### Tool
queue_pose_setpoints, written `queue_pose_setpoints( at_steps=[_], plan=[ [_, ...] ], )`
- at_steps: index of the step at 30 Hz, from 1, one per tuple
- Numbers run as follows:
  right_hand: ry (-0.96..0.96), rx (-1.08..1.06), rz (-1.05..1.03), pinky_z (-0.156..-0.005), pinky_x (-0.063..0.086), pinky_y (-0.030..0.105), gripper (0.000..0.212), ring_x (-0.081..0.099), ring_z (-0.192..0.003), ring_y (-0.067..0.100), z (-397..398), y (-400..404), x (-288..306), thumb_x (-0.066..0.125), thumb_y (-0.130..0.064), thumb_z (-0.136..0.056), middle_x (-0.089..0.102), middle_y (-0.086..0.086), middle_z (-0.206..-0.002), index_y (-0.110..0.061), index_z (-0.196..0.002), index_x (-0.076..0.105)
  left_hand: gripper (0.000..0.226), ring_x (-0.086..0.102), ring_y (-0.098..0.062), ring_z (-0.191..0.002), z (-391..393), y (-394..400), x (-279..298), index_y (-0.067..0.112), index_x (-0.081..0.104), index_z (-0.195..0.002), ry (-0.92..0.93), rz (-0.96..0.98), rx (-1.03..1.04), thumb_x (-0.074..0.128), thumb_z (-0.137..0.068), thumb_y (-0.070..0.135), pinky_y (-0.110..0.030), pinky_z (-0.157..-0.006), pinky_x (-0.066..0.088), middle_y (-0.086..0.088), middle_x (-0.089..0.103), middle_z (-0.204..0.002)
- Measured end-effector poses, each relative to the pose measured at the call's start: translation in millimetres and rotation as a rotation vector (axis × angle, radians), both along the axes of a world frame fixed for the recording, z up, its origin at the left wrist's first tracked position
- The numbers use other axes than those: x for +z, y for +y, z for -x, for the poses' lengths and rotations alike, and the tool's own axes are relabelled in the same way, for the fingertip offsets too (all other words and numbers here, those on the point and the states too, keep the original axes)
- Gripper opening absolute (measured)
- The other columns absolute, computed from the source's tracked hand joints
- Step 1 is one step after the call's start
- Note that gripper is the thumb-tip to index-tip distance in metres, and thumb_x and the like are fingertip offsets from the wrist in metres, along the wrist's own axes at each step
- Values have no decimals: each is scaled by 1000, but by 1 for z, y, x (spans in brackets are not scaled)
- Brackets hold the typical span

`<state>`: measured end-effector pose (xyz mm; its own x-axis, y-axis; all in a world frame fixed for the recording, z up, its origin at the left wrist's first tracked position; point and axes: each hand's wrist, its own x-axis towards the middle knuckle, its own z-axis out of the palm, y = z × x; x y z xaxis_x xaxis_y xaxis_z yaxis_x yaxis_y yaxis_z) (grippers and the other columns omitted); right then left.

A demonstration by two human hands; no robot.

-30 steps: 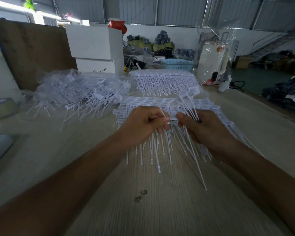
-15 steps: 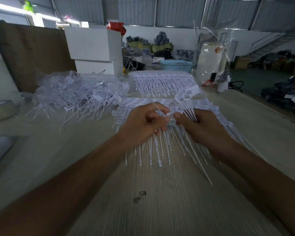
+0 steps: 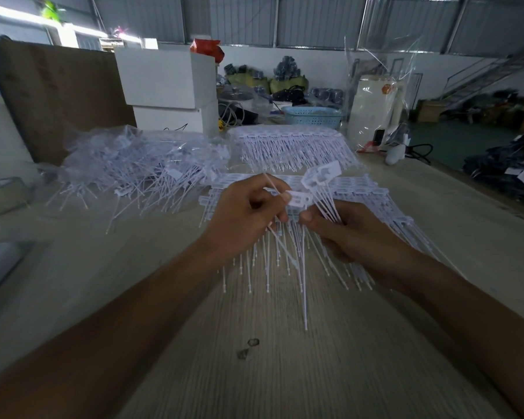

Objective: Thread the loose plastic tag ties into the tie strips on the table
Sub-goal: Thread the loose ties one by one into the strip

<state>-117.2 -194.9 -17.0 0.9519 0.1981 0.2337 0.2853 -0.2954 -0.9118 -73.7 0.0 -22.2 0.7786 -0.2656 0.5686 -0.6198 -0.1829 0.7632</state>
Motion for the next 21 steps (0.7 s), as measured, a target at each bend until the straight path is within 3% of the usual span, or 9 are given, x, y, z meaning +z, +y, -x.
queue_pose_setpoints(
  at_steps=[3,9,13,17,19,21],
  plan=[
    [34,35,-70,-47,19,26,26,27,-47,11,1,-1,1,70,-46,-79,34,-2,-53,-21,-83,72,8,65,-30,-57,0,-1,0,6,68,-101,17,40,-35,63,-97,13,-27,-54,49,-10,72,-70],
    [65,142,-110,-43,25,21,18,27,-44,9,4,-2,3,70,-30,-82,35,-3,-51,-14,-77,65,12,63,-27,-56,-1,-1,-3,1,63,-106,80,176,-204,59,-99,10,-30,-52,50,-17,72,-76],
    [127,93,-145,-43,27,20,38,30,-45,8,3,-1,6,54,-24,-101,38,-6,-55,-25,-63,55,12,63,-26,-59,-1,2,0,5,66,-106,95,188,-242,56,-100,6,-31,-52,53,-13,72,-76],
    [210,20,-288,-45,24,25,30,27,-50,12,-3,-4,9,44,-22,-104,43,-1,-62,-17,-75,41,17,63,-24,-63,-2,8,4,5,71,-98,81,152,-201,54,-101,8,-35,-54,53,-18,69,-79],
    [170,-23,-308,-45,31,26,28,37,-49,15,-4,-7,8,43,-23,-106,50,3,-64,-15,-79,43,15,64,-30,-67,-2,9,4,8,72,-103,41,101,-158,58,-98,9,-41,-58,54,-14,71,-80],
    [136,-50,-268,-44,40,28,26,49,-50,18,-3,-9,6,42,-26,-107,58,8,-66,-13,-85,46,18,70,-26,-75,-1,7,3,14,74,-109,10,33,-81,66,-93,11,-37,-68,58,-7,73,-82]
  ],
)
